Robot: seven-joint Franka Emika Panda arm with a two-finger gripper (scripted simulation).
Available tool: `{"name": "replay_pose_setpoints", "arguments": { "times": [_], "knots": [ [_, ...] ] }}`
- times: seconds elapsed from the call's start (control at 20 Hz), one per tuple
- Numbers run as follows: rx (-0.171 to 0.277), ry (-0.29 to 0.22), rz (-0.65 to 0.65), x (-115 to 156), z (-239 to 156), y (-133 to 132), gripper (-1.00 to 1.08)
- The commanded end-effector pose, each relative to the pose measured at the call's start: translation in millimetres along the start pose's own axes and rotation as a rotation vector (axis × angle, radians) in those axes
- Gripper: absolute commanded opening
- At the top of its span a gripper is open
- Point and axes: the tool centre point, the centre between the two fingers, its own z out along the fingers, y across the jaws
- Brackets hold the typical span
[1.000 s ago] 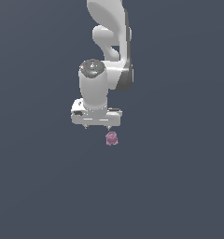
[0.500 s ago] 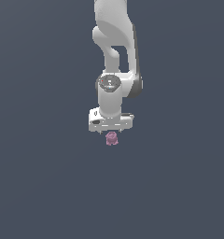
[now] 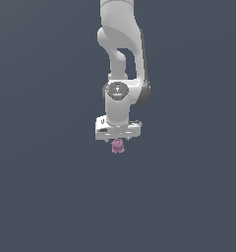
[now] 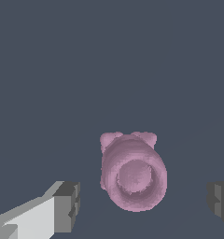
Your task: Pick up the object and move it to a goal position.
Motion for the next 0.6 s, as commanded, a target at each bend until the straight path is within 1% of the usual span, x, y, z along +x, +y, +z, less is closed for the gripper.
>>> {"name": "replay_pose_setpoints", "arguments": {
  "times": [0.0,0.3,0.55],
  "knots": [
    [0.000,-0.001,0.000,-0.7,9.4,-0.2,1.00],
    [0.001,0.000,-0.002,-1.4,37.2,-1.0,1.00],
    [0.001,0.000,-0.003,-0.5,43.9,-1.1,1.00]
  ]
}}
